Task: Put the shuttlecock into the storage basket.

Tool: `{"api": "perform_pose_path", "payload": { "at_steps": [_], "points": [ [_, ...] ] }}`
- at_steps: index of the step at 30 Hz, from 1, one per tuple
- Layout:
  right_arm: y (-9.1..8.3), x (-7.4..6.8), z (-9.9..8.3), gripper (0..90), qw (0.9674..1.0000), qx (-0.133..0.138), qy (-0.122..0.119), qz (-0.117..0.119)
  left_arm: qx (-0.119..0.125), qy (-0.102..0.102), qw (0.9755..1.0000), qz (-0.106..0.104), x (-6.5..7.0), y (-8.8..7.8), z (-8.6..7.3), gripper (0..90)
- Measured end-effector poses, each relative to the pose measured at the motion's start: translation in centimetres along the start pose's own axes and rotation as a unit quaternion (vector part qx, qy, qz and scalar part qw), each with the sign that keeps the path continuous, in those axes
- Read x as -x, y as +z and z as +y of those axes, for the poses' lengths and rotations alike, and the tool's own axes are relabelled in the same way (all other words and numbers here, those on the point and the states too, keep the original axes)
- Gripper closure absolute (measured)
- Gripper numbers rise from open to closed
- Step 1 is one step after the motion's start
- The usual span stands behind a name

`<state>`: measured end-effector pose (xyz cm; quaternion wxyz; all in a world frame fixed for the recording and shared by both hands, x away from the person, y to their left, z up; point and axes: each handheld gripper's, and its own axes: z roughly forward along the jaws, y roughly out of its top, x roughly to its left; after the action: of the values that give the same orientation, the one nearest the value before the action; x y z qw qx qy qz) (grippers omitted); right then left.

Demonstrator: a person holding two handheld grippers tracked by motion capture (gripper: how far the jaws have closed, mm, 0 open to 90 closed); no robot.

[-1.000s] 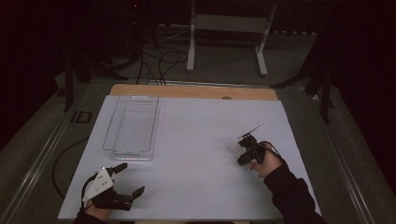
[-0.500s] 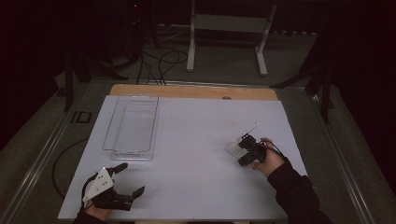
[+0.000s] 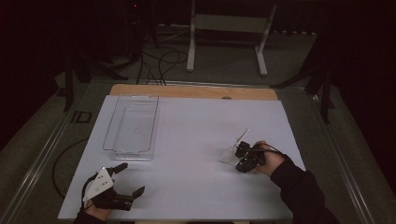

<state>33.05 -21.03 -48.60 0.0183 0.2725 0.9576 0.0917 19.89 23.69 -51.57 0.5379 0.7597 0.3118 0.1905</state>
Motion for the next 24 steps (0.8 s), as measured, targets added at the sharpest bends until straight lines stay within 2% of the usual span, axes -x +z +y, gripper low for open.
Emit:
{"api": "perform_pose_path", "payload": {
  "at_steps": [3,5,6,7,10,11,13,16,17,19,21,24],
  "points": [
    [0.0,-0.5,0.1,66.0,0.9996,0.003,-0.026,0.01,0.0,0.0,1.0,0.0,0.0,0.0,0.0,0.1],
    [0.0,-0.8,0.2,66.0,0.9983,0.005,-0.055,0.017,0.0,0.0,1.0,0.0,0.0,0.0,0.0,0.1],
    [-0.1,-0.9,0.2,66.0,0.9982,0.003,-0.057,0.019,0.0,0.001,1.0,0.0,0.0,0.0,0.0,0.1],
    [0.0,-1.0,0.2,66.0,0.9973,0.004,-0.072,0.015,0.0,0.0,1.0,0.0,0.0,0.0,0.0,0.1],
    [0.0,-1.3,0.3,66.0,0.9965,-0.003,-0.082,0.018,0.001,0.0,1.0,0.0,0.0,0.0,0.0,0.1],
    [0.0,-1.4,0.4,66.0,0.9947,-0.006,-0.101,0.016,0.001,0.0,1.0,0.0,0.0,0.0,0.0,0.1],
    [0.0,-1.7,0.4,66.0,0.9939,-0.006,-0.108,0.019,0.0,0.0,1.0,0.0,0.0,0.0,0.0,0.1],
    [-0.1,-2.0,0.4,66.0,0.9906,-0.003,-0.135,0.023,0.0,0.0,1.0,0.0,0.0,0.0,0.0,0.1],
    [-0.2,-2.0,0.4,66.0,0.9885,-0.001,-0.15,0.017,0.0,0.0,1.0,0.0,0.0,0.0,0.0,0.1],
    [-0.3,-2.4,0.4,65.9,0.9863,0.002,-0.163,0.027,0.0,0.0,1.0,0.0,0.0,0.0,0.0,0.1],
    [-0.3,-2.6,0.4,65.9,0.9837,0.006,-0.177,0.027,0.0,-0.001,1.0,0.0,0.0,0.0,0.0,0.1],
    [-0.3,-2.8,0.4,65.9,0.9821,0.006,-0.185,0.033,0.001,-0.001,1.0,-0.001,0.0,0.0,0.0,0.1]
  ]
}}
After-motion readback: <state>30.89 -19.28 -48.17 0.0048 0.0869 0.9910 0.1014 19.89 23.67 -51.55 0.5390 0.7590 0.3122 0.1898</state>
